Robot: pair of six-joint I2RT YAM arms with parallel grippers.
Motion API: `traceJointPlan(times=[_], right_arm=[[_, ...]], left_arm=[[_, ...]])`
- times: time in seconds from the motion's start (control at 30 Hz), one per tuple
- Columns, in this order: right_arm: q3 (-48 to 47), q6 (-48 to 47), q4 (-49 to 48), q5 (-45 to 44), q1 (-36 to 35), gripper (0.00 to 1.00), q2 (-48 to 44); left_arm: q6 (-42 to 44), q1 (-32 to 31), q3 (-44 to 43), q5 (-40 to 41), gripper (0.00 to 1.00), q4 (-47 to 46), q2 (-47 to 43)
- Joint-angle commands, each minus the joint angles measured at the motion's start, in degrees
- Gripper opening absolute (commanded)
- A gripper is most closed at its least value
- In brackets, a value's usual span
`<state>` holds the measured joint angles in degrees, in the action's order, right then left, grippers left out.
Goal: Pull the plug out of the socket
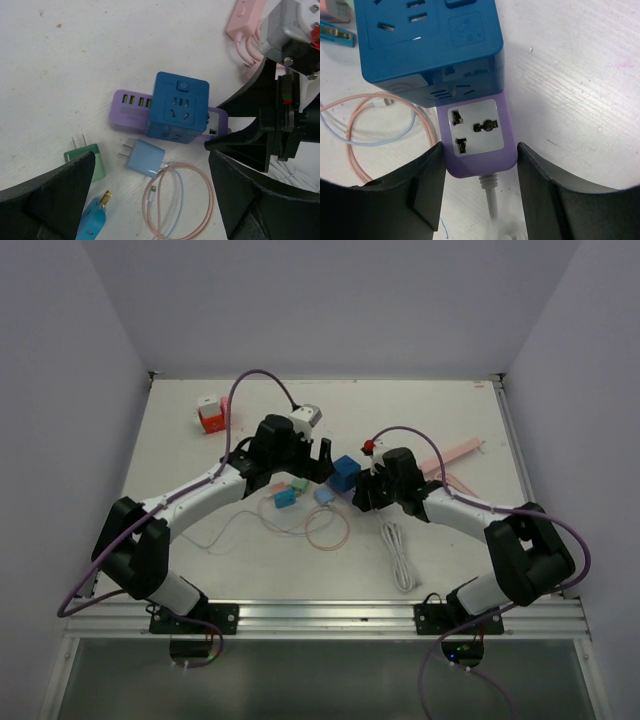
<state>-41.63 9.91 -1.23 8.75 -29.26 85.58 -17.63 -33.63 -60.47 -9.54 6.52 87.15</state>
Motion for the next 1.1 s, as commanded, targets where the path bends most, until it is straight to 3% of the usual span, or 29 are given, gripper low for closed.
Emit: traceJointPlan(times=[0.0, 0.63, 1.07], right_arm=[[-0.56, -1.82, 1.06, 3.81, -0.28, 0.0, -3.49], [-0.21, -2.97, 2.2, 3.73, -0.36, 0.0, -4.11], [-1.35, -2.97, 2.82, 3.73, -0.36, 0.0, -3.93]], left_arm=[[4.88, -2.41, -2.64, -2.85, 1.0, -5.38, 1.17], [6.99, -4.25, -12.04, -6.81, 0.95, -0.37, 14.88], [7.79, -5.92, -13.09, -6.63, 0.84, -1.69, 19.45]])
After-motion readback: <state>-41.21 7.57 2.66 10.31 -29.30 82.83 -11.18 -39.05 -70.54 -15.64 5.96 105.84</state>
